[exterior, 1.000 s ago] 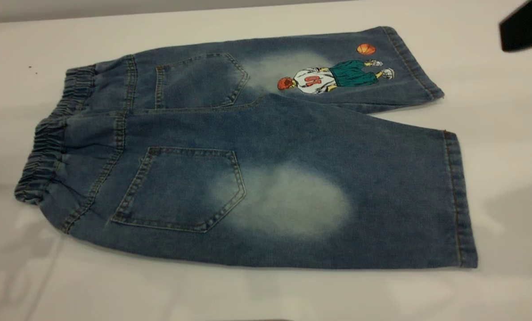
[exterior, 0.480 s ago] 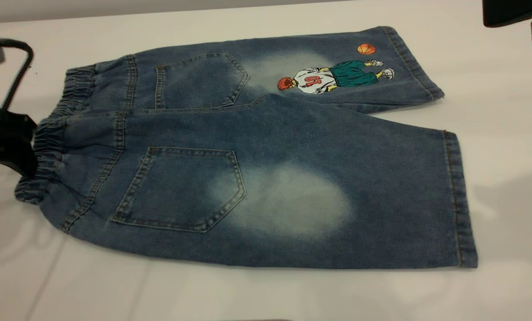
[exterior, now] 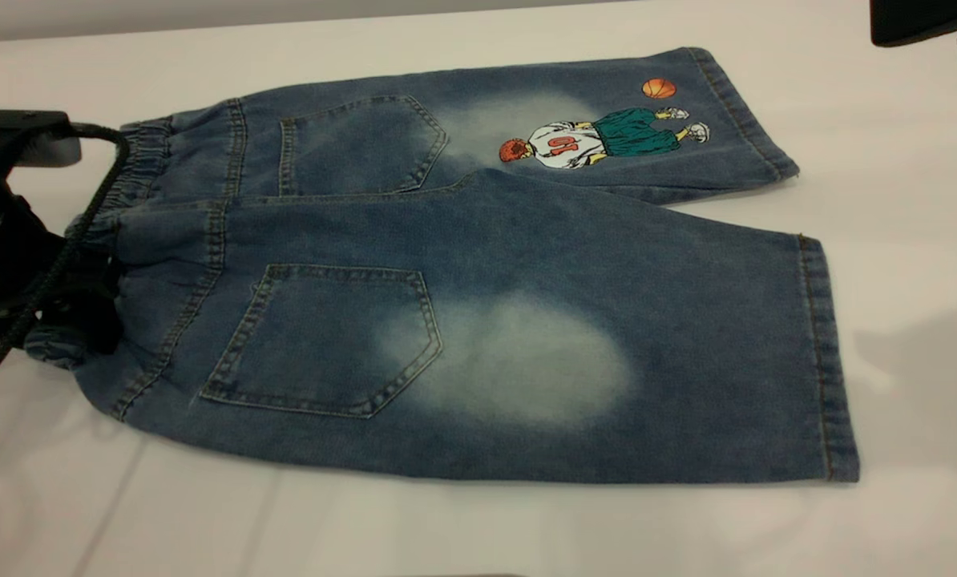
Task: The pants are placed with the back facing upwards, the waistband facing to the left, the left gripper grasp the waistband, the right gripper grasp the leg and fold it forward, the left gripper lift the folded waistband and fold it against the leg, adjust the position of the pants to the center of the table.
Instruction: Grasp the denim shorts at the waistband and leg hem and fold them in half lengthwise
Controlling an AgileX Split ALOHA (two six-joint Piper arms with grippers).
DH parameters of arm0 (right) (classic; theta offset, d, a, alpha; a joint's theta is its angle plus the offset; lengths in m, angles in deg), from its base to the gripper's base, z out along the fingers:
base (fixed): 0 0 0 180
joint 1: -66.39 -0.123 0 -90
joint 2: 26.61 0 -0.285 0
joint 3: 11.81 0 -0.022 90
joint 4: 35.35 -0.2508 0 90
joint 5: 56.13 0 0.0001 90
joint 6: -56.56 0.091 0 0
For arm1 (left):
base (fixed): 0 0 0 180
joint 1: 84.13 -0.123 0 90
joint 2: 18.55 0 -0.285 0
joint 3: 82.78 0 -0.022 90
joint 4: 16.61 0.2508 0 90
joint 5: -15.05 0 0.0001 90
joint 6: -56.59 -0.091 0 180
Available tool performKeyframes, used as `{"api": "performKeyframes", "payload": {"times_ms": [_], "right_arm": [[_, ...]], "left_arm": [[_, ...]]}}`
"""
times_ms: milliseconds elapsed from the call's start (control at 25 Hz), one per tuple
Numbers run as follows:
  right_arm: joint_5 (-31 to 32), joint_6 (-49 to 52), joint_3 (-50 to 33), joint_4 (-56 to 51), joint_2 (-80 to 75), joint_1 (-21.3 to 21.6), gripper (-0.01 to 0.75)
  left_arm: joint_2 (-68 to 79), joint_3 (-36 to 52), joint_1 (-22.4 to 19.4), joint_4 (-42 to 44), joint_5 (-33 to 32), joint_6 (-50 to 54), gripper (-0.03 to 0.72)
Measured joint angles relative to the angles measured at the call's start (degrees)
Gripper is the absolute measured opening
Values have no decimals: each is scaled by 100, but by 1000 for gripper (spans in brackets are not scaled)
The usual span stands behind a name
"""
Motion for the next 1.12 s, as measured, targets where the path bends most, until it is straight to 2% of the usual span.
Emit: {"api": "performKeyframes", "payload": {"times_ms": [120,200,320,400,560,800,920,1120], "right_arm": [[0,40,0,0,0,0,474],[66,224,0,19,-23,0,474],[287,592,0,99,-246,0,474],[426,873,0,227,-556,0,474],[479,1090,11,292,-1418,-118,474],[241,1119,59,270,-2857,-738,474],[-33,1124,69,225,-3377,-798,474],[-135,1035,101,7,-3972,-798,474]], "left_arm": [[44,-10,19,-26,45,0,456],[48,-10,63,-48,112,0,368],[58,-10,101,-68,325,16,176],[74,-58,142,-68,364,36,100],[48,-130,255,-63,325,55,90],[-128,-172,420,-63,233,62,90],[-156,-172,428,-63,226,62,90],[-156,-172,428,-63,215,62,90]]}}
